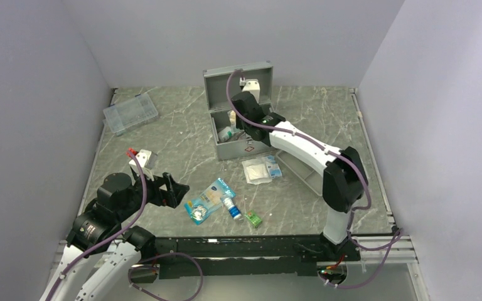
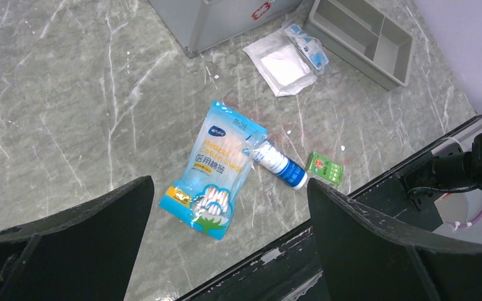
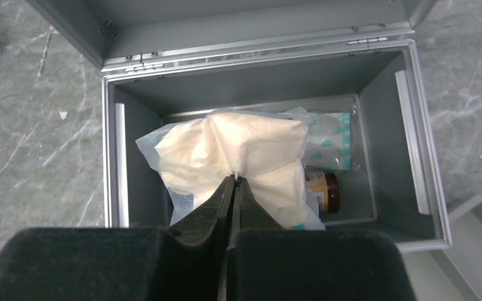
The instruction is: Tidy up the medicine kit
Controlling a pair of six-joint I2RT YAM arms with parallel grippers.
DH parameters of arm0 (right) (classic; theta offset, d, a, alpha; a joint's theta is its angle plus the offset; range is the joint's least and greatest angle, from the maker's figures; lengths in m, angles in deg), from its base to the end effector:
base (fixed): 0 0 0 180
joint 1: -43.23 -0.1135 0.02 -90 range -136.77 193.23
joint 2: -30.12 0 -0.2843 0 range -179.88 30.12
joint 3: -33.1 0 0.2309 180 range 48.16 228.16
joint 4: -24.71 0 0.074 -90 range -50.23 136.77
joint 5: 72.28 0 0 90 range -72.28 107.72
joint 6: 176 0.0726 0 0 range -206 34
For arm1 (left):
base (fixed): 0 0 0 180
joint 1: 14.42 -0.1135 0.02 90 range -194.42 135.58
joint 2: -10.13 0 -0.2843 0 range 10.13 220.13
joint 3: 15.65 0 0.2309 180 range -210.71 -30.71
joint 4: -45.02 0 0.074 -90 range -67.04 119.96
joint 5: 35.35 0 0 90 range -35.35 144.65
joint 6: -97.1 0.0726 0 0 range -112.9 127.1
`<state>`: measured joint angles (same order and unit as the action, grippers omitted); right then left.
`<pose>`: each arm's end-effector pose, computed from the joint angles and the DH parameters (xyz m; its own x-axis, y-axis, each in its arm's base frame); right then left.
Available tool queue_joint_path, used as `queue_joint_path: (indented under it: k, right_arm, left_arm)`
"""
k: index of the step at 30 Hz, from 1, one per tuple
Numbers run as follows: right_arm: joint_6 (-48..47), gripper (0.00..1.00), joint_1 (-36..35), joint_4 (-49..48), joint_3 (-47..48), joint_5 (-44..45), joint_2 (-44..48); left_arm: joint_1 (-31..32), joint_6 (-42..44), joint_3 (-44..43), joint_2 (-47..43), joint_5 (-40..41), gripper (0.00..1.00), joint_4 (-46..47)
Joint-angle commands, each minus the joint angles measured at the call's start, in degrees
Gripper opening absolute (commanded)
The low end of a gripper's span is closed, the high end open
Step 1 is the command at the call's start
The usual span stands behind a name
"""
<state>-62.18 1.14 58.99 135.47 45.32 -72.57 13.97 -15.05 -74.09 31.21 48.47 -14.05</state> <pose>0.3396 0.2614 0.3110 -0.5111 0.0206 -0.8593 -0.1143 0.9892 0.0918 0.0614 -0.0421 0.3018 -0.5128 -0.1489 -0.8455 0.3966 0.8323 -0.3872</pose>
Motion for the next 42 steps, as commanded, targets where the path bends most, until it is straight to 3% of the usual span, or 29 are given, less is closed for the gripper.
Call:
queue_joint_path:
  k: [1,11,25,28,33,42]
  right_arm:
    - [-1.1,0.0,1.2,-1.1,5.4,-2.8,-4.7]
    - [0.0,0.0,2.1,1.1,11.3,-6.8,-13.9]
    - [3.5,0.0,3.3,5.3,15.2,-11.6,-19.6]
    - [3.8,0.05,3.4,6.4,16.0,-11.6,-20.0]
    - [4.0,0.23,3.4,5.6,14.9,-11.4,-18.3]
    - [3.4,0.38,3.5,5.2,13.8,-10.8,-10.4]
  left_arm:
    - [0.3,-0.2,-0.4,-0.3,0.1,1.0,1.5]
    - [0.2,0.0,-0.4,-0.1,-0.1,0.99,1.6]
    - [0.2,-0.1,-0.3,-0.4,-0.1,0.99,1.6]
    - [0.2,-0.2,-0.3,-0.5,-0.1,0.99,1.6]
    - [0.2,-0.2,-0.3,-0.7,-0.1,1.0,1.6]
    - [0.3,-0.2,-0.4,-0.3,-0.8,0.99,1.4]
